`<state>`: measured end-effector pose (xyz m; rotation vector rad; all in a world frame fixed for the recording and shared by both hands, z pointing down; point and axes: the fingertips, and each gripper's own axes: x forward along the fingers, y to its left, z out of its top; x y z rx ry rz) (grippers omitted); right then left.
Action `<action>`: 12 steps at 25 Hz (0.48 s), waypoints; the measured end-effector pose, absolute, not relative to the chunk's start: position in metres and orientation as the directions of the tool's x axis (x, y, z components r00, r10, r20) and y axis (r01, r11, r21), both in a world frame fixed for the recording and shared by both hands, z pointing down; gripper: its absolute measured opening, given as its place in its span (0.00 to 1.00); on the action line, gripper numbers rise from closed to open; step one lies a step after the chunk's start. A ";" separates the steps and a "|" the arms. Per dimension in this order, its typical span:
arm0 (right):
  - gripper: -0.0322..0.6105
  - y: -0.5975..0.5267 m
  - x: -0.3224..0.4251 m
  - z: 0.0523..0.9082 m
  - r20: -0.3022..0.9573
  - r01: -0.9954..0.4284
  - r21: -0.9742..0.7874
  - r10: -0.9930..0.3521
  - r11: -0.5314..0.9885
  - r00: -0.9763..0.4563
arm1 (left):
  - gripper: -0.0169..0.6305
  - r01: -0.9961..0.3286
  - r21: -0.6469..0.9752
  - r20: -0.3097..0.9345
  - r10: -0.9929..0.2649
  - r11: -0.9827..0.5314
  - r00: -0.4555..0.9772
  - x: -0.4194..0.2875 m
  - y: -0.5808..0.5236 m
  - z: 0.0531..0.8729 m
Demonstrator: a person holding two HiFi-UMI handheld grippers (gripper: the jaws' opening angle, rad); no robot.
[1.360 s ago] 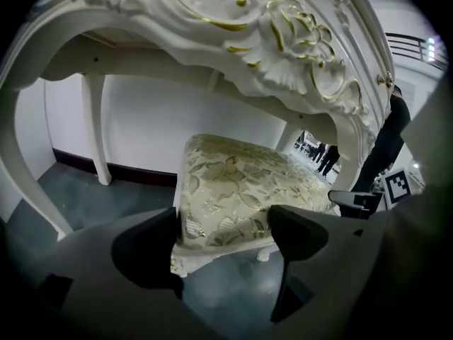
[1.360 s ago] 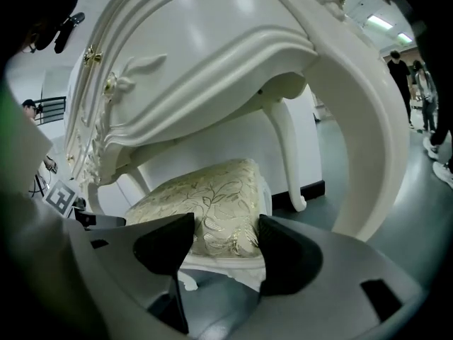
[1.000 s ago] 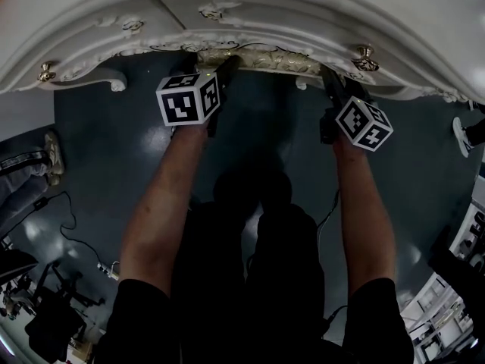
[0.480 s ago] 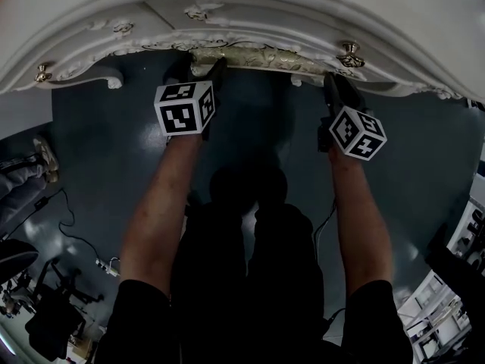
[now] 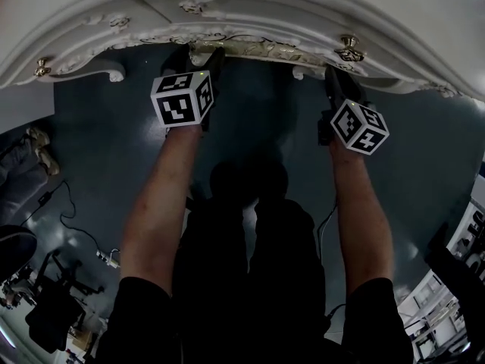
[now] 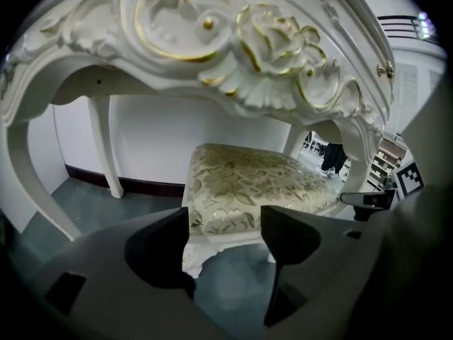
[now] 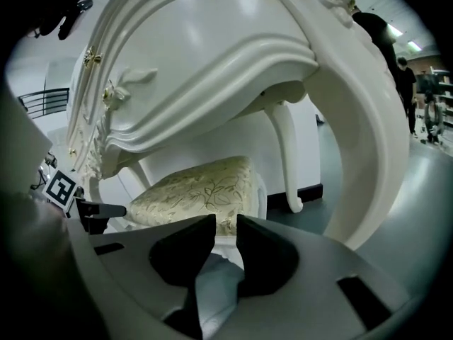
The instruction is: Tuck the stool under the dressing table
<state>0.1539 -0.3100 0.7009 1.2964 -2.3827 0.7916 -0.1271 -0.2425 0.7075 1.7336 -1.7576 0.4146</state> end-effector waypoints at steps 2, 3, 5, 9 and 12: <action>0.21 -0.300 0.156 0.697 0.532 -0.839 -0.324 -0.650 0.437 -0.543 | 0.50 -0.976 0.197 0.622 -0.781 0.092 0.052 -0.123 -0.231 0.698; 0.21 -0.293 0.156 0.693 0.542 -0.837 -0.324 -0.638 0.442 -0.547 | 0.48 -0.976 0.197 0.621 -0.782 0.092 0.051 -0.120 -0.225 0.693; 0.21 -0.278 0.157 0.683 0.558 -0.828 -0.324 -0.614 0.458 -0.558 | 0.44 -0.972 0.214 0.621 -0.782 0.098 0.057 -0.115 -0.212 0.680; 0.20 -0.248 0.158 0.650 0.565 -0.806 -0.347 -0.579 0.481 -0.588 | 0.38 -0.961 0.249 0.627 -0.776 0.116 0.069 -0.107 -0.187 0.651; 0.20 -0.224 0.156 0.618 0.562 -0.782 -0.371 -0.549 0.501 -0.618 | 0.26 -0.955 0.275 0.614 -0.785 0.110 0.086 -0.098 -0.171 0.618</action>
